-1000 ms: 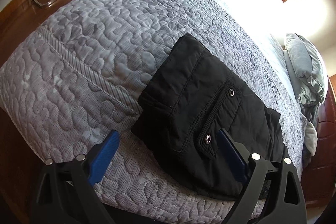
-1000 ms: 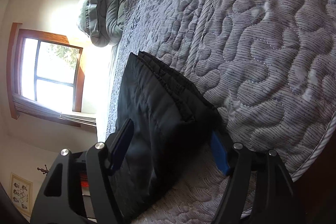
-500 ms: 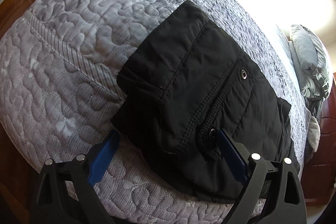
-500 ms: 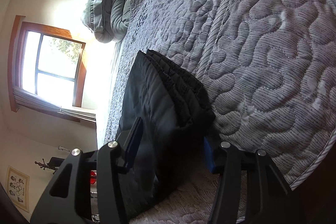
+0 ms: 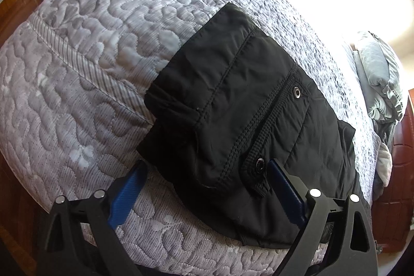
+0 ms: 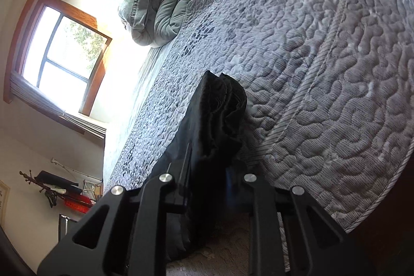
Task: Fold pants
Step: 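Lift the held leg hems up with the right tool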
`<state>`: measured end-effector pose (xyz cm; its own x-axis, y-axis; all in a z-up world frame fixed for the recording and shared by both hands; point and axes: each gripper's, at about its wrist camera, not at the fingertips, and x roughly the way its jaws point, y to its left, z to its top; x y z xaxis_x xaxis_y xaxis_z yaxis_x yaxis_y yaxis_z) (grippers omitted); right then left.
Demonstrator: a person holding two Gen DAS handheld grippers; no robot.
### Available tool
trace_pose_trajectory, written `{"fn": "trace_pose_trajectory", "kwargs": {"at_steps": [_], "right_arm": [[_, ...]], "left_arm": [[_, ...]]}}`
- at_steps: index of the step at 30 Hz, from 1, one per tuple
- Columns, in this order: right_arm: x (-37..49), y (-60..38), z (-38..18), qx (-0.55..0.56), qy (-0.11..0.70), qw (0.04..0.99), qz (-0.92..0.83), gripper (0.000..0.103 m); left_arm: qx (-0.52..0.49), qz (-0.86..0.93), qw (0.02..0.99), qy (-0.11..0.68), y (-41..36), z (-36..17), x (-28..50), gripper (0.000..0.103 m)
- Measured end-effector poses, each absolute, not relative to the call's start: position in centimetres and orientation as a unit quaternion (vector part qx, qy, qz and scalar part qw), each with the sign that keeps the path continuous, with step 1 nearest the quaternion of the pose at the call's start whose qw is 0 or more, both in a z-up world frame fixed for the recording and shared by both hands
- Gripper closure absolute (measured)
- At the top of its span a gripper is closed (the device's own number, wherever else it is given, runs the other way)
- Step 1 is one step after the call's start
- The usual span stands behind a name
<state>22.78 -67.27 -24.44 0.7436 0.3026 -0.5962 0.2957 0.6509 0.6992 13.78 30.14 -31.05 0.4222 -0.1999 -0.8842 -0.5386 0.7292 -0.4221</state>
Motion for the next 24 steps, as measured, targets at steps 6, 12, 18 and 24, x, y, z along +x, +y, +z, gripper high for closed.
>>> {"fn": "trace_pose_trajectory", "kwargs": {"at_steps": [6, 12, 18, 24], "right_arm": [[23.8, -65.1, -20.7, 0.375, 0.359, 0.855, 0.014, 0.086], [24.1, -63.0, -17.8, 0.339, 0.358, 0.87, 0.027, 0.086], [24.3, -61.0, -15.4, 0.305, 0.357, 0.882, 0.037, 0.087], [24.3, -58.9, -12.6, 0.27, 0.351, 0.895, 0.053, 0.087]], "left_arm": [[-0.354, 0.107, 0.767, 0.524, 30.3, -30.9, 13.4, 0.009], [-0.358, 0.102, 0.766, 0.524, 30.5, -31.1, 13.2, 0.009], [-0.363, 0.097, 0.767, 0.519, 30.3, -30.9, 13.3, 0.009], [-0.37, 0.094, 0.768, 0.514, 30.7, -30.8, 13.0, 0.009]]}}
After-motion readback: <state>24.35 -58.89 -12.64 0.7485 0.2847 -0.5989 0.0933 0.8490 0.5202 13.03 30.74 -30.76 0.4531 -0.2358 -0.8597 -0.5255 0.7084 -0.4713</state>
